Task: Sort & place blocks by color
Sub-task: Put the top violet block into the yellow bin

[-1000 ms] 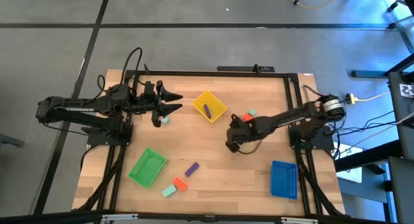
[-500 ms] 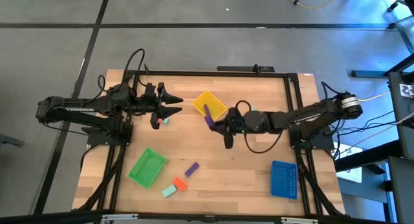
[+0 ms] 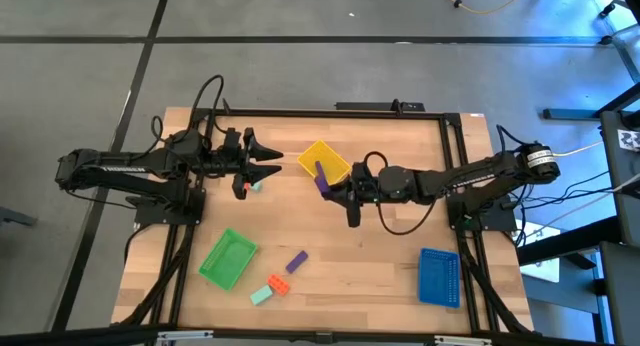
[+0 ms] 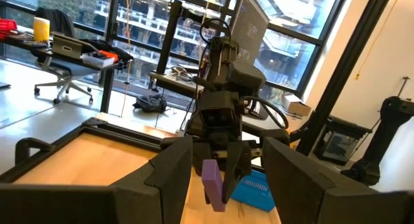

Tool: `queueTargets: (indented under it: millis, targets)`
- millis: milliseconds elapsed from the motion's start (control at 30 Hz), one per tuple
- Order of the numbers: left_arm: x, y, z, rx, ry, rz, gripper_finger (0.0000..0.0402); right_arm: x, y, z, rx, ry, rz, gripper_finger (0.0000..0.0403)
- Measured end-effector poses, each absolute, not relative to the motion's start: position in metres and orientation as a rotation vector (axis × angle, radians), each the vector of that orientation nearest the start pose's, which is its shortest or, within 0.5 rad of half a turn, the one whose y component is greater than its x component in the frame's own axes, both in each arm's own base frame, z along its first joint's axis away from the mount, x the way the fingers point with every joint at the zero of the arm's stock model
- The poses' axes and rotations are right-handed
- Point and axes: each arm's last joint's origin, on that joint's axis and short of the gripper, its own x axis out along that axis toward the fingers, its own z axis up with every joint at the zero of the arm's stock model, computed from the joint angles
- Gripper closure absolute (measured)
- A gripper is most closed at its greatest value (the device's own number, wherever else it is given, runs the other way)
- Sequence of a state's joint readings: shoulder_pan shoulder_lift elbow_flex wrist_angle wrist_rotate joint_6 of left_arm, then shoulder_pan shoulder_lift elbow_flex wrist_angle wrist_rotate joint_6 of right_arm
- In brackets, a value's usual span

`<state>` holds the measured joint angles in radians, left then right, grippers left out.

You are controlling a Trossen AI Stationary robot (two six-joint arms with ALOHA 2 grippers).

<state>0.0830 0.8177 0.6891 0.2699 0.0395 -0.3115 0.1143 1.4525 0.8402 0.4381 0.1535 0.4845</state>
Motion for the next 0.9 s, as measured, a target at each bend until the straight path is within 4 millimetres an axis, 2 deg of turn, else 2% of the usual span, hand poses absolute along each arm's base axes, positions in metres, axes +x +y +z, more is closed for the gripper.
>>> queueTargets:
  millis: [267, 633, 900]
  targets:
    - [0.189, 0.015, 0.336, -0.304, -0.136, 0.023, 0.0221, 0.318, 0.032, 0.262, 0.466, 0.116, -0.069, 0.0343]
    - [0.221, 0.009, 0.315, -0.332, -0.055, 0.004, 0.022, 0.318, 0.033, 0.268, 0.45, 0.064, -0.038, 0.0343]
    - [0.25, 0.008, 0.316, -0.339, -0.034, 0.023, 0.0198, 0.324, 0.034, 0.291, 0.353, 0.003, -0.006, 0.0343]
